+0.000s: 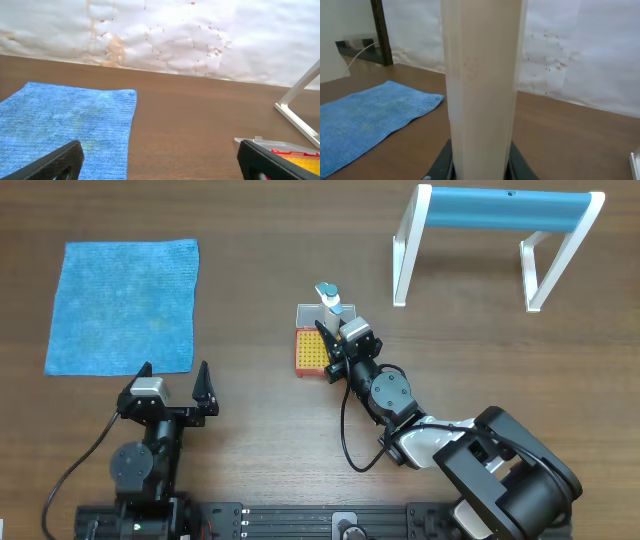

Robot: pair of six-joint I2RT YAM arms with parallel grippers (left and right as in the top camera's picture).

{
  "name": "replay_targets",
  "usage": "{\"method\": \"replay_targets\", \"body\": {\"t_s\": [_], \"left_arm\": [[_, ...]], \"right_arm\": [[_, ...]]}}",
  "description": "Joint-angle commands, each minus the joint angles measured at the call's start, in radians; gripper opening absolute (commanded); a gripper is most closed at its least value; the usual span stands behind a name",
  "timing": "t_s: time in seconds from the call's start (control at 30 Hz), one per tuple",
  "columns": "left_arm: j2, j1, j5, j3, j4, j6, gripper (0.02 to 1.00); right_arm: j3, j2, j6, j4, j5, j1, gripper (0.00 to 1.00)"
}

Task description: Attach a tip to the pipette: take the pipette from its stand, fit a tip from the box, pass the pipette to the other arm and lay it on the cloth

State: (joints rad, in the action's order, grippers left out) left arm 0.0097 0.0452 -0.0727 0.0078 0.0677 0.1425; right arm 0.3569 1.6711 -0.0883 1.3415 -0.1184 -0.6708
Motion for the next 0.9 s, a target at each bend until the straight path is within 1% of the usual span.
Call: {"method": "replay_targets", "body": {"t_s": [0.03,0.9], "left_arm": [[-0.005,0.0,-0.015,-0.002,0.005,-0.002,0.996],[-0.005,0.0,-0.015,-0.002,0.005,-0.002,0.996]], "right_arm": [[-0.006,0.019,0.007,0.023,-0.013,-0.005,0.071],[-0.006,0.051,0.003,0.056,-0.012,-0.005,0.071]]}}
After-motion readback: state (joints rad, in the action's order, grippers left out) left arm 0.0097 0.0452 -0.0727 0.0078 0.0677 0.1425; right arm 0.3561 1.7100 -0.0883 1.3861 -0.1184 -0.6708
